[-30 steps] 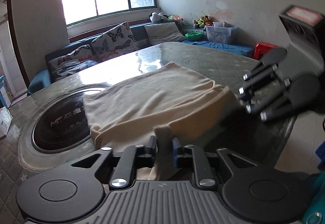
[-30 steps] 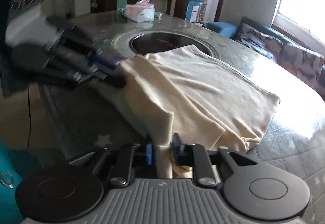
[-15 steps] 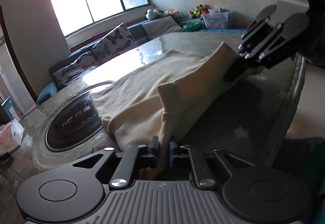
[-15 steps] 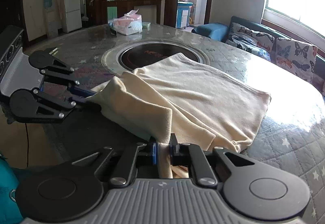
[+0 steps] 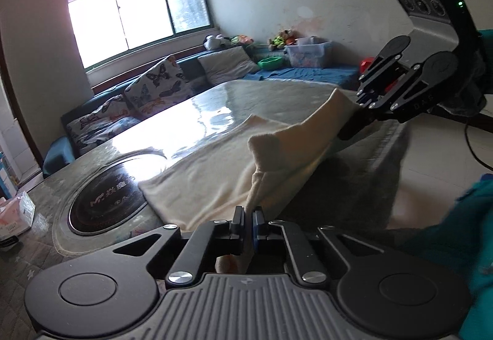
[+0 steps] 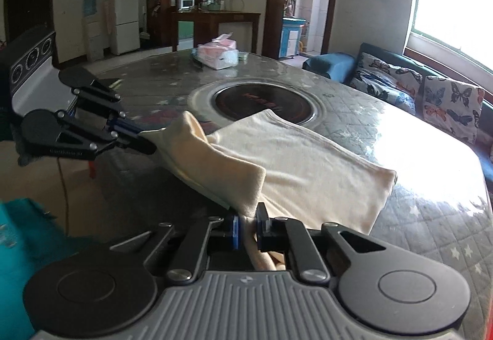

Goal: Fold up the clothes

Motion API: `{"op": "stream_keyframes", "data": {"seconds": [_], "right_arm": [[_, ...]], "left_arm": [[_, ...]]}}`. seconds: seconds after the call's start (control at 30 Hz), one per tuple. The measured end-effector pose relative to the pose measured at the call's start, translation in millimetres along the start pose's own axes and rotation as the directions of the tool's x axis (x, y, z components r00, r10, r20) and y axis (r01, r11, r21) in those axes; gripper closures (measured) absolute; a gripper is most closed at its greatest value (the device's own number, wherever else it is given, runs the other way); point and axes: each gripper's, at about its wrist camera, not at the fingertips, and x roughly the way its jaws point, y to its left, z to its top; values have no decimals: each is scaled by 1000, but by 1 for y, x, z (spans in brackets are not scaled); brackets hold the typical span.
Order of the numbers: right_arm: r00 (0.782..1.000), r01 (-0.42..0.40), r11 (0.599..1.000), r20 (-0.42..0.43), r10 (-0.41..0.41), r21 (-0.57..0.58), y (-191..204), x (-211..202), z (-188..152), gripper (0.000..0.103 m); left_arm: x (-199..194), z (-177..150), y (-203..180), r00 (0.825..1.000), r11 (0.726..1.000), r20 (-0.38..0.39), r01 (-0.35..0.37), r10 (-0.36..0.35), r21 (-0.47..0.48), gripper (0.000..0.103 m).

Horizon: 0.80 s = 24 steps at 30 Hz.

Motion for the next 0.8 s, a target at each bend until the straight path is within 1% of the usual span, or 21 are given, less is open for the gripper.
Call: {"op": "stream_keyframes", "data": {"seconds": [0.07,0.17,0.3,0.43,0.57,0.63,0.7,0.8], "right_arm": [[1000,-10,1000,-6,10,-7,7,-13,-2,94],[1000,-20,1000,-13,19,-14,15,-27,-4,94],[1000,-5,1000,-6,5,-11,10,-23,3,95],[1000,15,1000,11,-15,-13,-6,-13,19,95],[999,38,999,28,-37,-26,-33,8,41,95],[999,47,999,26,-47,-27,-50,25,52,95],[998,56,998,17,-56,-22,-67,43,62,95],[998,70,998,-9,-70,3,-91,76,71,95]], "left_arm": [[-8,1,-5,1000,1000,3,5,-5,5,98],[-7,3,-6,1000,1000,10,5,-5,-3,98],[11,11,5,1000,1000,16,-20,21,-14,98],[38,25,24,997,997,28,-66,67,-26,98],[69,42,48,993,993,29,-116,117,-29,98],[90,50,60,989,989,16,-144,145,-36,98],[114,56,72,984,983,-1,-176,177,-45,98],[153,56,88,979,977,-55,-201,198,-73,97]]}}
